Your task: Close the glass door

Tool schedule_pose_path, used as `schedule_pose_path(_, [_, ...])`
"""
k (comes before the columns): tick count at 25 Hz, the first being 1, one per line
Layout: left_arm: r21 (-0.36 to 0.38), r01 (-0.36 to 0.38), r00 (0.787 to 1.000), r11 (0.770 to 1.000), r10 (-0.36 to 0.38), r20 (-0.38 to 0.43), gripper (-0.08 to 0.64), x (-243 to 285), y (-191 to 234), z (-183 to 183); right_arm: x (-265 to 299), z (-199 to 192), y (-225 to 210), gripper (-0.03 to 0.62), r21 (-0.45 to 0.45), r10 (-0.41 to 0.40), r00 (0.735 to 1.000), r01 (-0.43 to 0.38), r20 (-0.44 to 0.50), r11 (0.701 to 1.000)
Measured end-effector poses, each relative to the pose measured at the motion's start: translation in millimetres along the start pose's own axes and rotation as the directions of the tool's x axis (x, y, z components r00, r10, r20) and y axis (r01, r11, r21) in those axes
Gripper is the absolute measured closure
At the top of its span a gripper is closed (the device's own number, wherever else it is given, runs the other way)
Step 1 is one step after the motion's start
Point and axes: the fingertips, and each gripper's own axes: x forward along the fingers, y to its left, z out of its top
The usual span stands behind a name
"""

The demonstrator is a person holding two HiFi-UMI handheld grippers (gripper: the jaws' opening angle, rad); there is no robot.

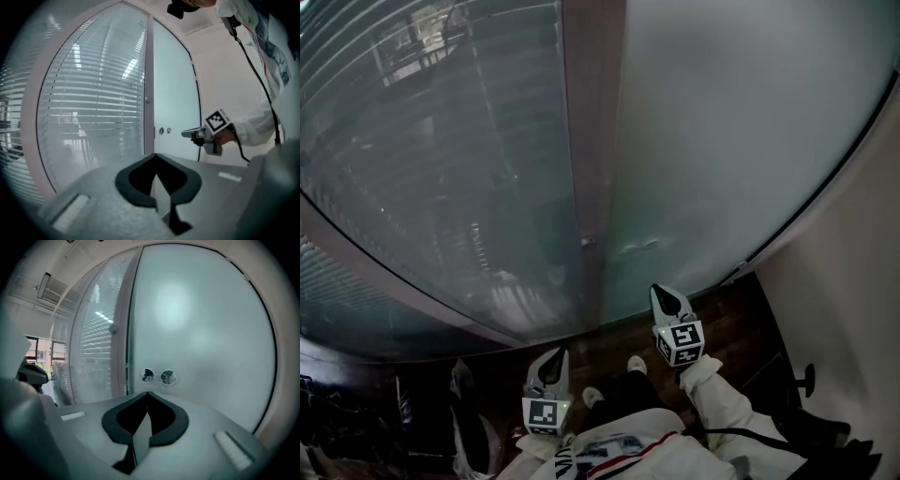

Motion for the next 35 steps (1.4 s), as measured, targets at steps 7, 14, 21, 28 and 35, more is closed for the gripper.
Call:
schedule_pose_path(7, [0.012, 0.005, 0.996, 1.0, -0.007, 0.088, 0.56, -16.4, -32.5, 35.9, -94.0, 8.6, 55.8, 0.584, -0.033, 0.137, 0.991, -0.136, 0.002, 0.99])
schedule_pose_path(14, [0.057, -0.109, 0.988, 0.992, 0.101, 0.119, 0.561, -90.8, -75.3, 48.1, -166.8, 20.9, 116.7, 0.584, -0.139, 0.276, 0.961, -0.273, 0.001, 0.952])
schedule_pose_path(21, [-0.007, -0.13, 0.983, 0.991, 0.13, 0.131, 0.561, -166.5, -168.3, 24.0, -290.7, -7.5, 137.7, 0.584, -0.067, 0.323, 0.946, -0.32, 0.041, 0.945])
schedule_pose_path(28, [0.047, -0.034, 0.994, 0.998, 0.028, 0.105, 0.56, -220.9, -273.4, 18.4, -407.9, -56.6, 130.5, 0.584, 0.048, 0.287, 0.958, -0.287, 0.006, 0.957])
schedule_pose_path(35, [0.045, -0.015, 0.999, 0.999, 0.014, 0.038, 0.561, -276.1, -295.2, -0.5, -471.8, -86.3, 167.2, 0.584, 0.149, 0.304, 0.951, -0.295, -0.047, 0.944])
